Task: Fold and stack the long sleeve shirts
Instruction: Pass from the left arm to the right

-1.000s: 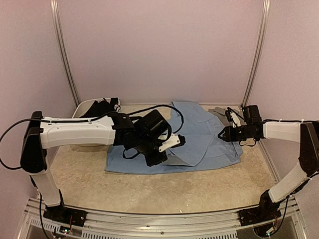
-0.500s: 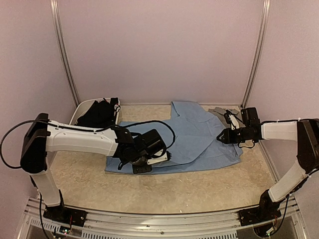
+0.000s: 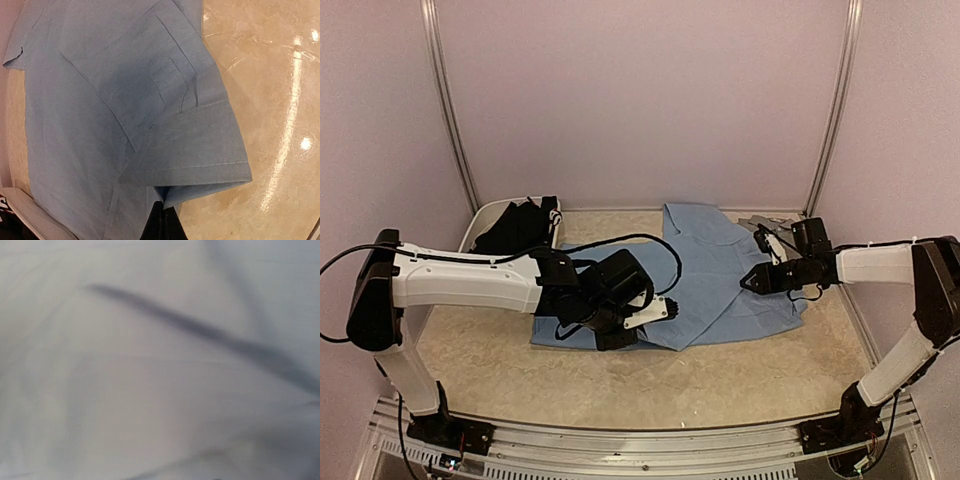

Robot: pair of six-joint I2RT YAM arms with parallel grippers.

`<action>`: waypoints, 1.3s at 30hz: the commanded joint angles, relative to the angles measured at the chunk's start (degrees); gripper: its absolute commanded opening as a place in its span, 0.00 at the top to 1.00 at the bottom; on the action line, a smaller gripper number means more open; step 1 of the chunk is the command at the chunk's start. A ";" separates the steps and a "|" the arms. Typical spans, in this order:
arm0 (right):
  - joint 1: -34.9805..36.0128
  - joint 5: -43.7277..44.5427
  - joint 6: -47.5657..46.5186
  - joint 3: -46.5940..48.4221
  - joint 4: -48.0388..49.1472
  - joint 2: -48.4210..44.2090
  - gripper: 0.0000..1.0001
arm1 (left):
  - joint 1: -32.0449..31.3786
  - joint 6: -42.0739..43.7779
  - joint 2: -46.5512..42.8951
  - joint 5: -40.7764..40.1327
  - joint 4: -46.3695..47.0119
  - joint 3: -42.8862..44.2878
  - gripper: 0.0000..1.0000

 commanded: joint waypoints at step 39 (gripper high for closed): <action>50.59 28.20 -7.74 -14.08 44.97 6.58 0.46 | 12.07 -6.55 3.14 29.70 4.92 1.64 1.00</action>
